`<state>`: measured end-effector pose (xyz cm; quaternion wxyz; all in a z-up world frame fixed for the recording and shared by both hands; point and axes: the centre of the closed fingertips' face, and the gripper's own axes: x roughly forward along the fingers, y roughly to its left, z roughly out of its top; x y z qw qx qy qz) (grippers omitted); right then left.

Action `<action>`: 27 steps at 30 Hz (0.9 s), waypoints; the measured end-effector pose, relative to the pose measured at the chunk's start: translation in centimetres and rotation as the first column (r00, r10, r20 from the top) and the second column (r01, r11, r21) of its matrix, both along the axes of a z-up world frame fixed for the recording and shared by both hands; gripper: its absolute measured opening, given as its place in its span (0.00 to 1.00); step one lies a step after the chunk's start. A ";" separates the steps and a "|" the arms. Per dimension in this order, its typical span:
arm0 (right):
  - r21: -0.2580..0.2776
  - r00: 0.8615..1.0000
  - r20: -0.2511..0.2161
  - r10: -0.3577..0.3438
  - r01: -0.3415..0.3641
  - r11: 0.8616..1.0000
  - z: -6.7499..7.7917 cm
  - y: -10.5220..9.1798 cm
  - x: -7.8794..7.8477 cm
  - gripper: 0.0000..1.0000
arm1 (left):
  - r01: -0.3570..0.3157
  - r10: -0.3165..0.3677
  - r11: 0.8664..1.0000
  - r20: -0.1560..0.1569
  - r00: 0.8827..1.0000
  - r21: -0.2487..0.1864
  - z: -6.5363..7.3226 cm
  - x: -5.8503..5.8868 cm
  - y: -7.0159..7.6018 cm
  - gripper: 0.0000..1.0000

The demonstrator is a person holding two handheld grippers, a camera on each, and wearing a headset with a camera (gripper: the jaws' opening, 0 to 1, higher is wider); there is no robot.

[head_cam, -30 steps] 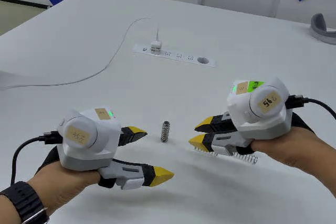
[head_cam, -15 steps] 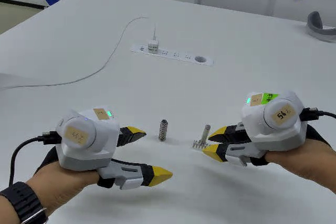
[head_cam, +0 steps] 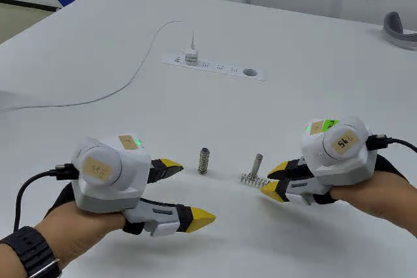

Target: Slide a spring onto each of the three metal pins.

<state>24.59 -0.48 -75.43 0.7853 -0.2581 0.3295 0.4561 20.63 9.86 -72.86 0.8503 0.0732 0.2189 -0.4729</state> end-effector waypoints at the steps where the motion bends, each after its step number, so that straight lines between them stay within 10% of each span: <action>1: -0.001 1.000 -0.002 0.000 0.000 1.000 -0.1 0.0 0.1 0.18 | 0.000 0.000 1.000 0.000 1.000 0.000 0.0 0.0 0.0 0.65; 27: -0.013 0.998 -0.067 -0.001 0.000 1.000 -1.3 0.0 -0.4 0.12 | 0.007 -0.007 1.000 -0.013 1.000 0.002 -0.3 -0.3 0.0 0.60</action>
